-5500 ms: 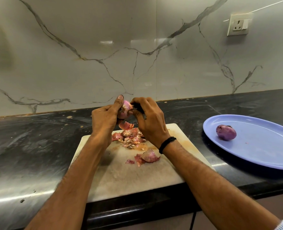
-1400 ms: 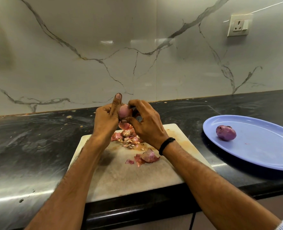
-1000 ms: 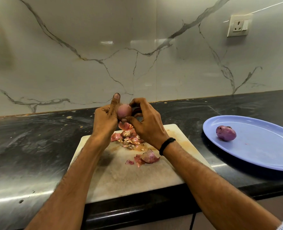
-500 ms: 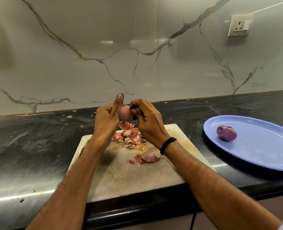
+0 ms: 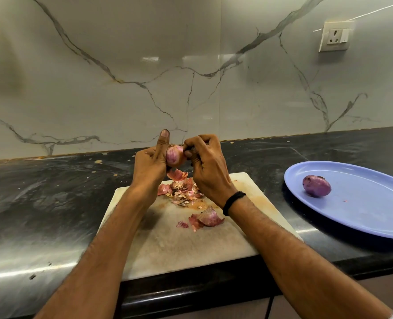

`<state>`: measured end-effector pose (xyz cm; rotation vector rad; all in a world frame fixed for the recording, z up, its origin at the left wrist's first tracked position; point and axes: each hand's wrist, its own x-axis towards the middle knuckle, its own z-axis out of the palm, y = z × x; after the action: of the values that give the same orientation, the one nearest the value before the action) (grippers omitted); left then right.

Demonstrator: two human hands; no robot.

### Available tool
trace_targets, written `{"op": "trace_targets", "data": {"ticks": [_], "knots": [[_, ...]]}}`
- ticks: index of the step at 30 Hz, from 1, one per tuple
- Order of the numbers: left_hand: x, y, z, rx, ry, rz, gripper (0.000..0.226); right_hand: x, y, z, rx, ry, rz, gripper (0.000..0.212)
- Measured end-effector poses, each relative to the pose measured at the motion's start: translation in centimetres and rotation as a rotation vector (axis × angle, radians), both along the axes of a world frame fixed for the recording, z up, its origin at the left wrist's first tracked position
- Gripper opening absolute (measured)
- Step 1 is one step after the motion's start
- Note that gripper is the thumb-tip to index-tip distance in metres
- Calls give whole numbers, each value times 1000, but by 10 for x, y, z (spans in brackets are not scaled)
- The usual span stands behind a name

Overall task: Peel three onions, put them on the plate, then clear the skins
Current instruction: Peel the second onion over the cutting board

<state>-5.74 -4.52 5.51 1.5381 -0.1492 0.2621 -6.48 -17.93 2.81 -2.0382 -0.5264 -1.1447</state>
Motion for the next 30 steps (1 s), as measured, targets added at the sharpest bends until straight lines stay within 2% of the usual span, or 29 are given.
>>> {"op": "trace_targets", "data": {"ticks": [5,7,9,14,18,30], "knots": [[5,2,3,-103,55,54,56,-1,-1,1,1,-6,-9,15],[6,3,3,-118,51,65,55,0,-2,0,-3,-9,-17,15],[6,2,3,-111,34,45,56,0,-2,-2,-9,-6,-9,20],[2,0,4,-77,-29,-4,40,1,-2,-2,10,18,76,36],[1,2,5,-78,-55,-40,38,1,-1,-4,-34,27,92,54],[2,3,4,-60,-88,-63,39,4,-2,-4,-54,-30,56,45]]}}
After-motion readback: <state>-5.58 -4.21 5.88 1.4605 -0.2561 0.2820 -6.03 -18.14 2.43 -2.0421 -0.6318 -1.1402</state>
